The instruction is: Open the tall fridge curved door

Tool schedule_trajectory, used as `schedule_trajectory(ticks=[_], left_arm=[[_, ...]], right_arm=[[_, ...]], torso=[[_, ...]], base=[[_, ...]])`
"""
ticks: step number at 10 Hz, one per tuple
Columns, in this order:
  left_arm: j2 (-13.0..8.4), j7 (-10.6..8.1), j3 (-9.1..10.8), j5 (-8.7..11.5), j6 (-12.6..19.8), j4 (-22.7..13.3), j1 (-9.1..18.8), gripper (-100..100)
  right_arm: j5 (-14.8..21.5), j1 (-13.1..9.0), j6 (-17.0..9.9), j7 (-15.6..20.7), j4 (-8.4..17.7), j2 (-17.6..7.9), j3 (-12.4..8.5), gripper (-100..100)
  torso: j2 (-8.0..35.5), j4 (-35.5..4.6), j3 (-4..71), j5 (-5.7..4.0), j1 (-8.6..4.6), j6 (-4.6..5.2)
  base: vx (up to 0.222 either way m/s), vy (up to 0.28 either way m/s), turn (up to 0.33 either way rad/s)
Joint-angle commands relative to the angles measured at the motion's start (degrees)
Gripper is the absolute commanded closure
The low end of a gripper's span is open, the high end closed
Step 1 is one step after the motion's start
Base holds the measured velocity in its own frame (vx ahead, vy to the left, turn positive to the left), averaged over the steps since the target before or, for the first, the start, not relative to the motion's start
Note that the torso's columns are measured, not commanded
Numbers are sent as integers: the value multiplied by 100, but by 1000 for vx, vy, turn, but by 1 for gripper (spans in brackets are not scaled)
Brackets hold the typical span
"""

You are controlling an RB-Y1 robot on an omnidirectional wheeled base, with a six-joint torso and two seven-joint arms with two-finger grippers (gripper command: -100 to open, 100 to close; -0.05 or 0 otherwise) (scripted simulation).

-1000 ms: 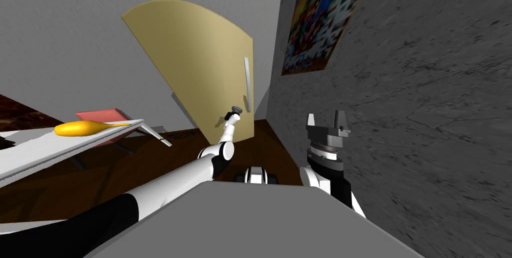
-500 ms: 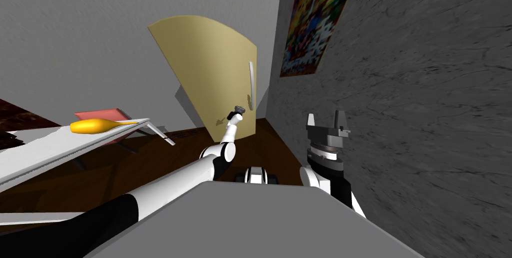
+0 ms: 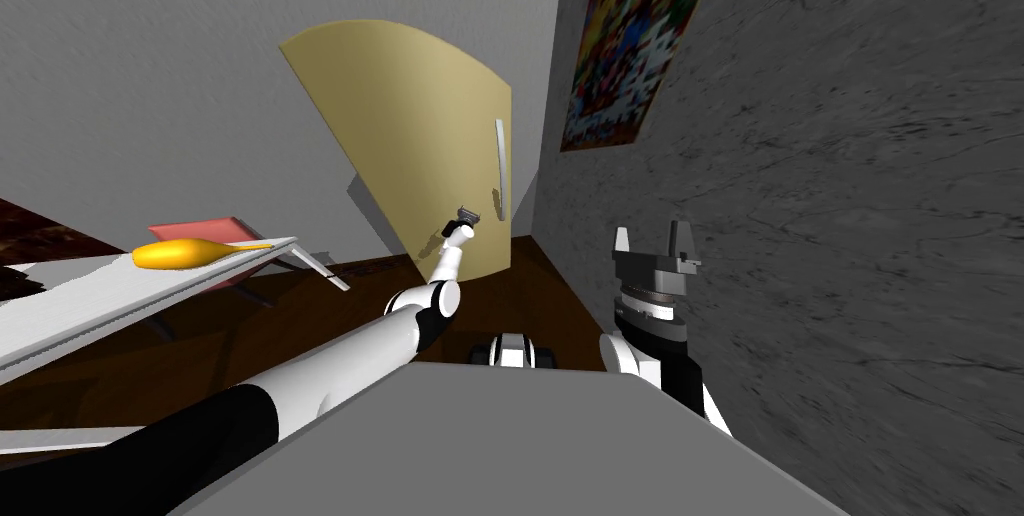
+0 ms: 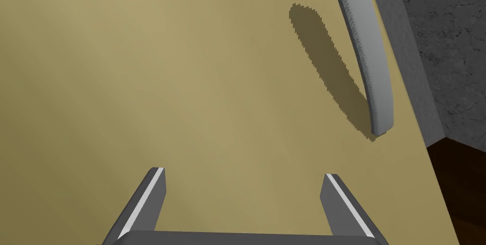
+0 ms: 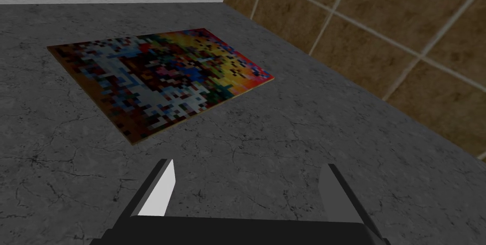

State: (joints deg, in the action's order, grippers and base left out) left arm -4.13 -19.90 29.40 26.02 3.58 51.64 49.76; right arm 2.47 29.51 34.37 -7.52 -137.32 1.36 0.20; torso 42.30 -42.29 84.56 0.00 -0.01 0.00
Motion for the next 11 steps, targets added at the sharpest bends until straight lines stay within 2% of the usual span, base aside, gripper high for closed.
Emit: schedule_trajectory(ticks=[1,2,3,4,9,11], left_arm=[[-356,44,190,-86,80,29,54,-100],[-452,54,247,-97,86,6,64,-100],[-452,54,247,-97,86,6,64,-100],[-489,69,332,-115,96,-28,78,-100],[-302,112,578,-165,125,-125,119,-100],[-300,134,696,-190,138,-174,137,-100]], right_arm=[[0,0,0,0,0,0,0,0],[0,1,0,0,0,0,0,0],[0,1,0,0,0,1,1,0],[0,1,0,0,-1,0,0,0],[0,1,0,0,-1,1,1,0],[0,1,0,0,-1,0,0,0]], torso=[[2,-1,-1,-1,-3,1],[-11,2,6,-4,-11,0],[-30,9,19,-8,-27,3],[-7,5,7,-1,1,3],[-1,1,1,1,4,0],[-5,2,4,2,9,-1]], base=[[134,-110,40],[207,-174,62],[150,-117,30],[172,-124,46],[193,-172,55],[216,-155,61]])
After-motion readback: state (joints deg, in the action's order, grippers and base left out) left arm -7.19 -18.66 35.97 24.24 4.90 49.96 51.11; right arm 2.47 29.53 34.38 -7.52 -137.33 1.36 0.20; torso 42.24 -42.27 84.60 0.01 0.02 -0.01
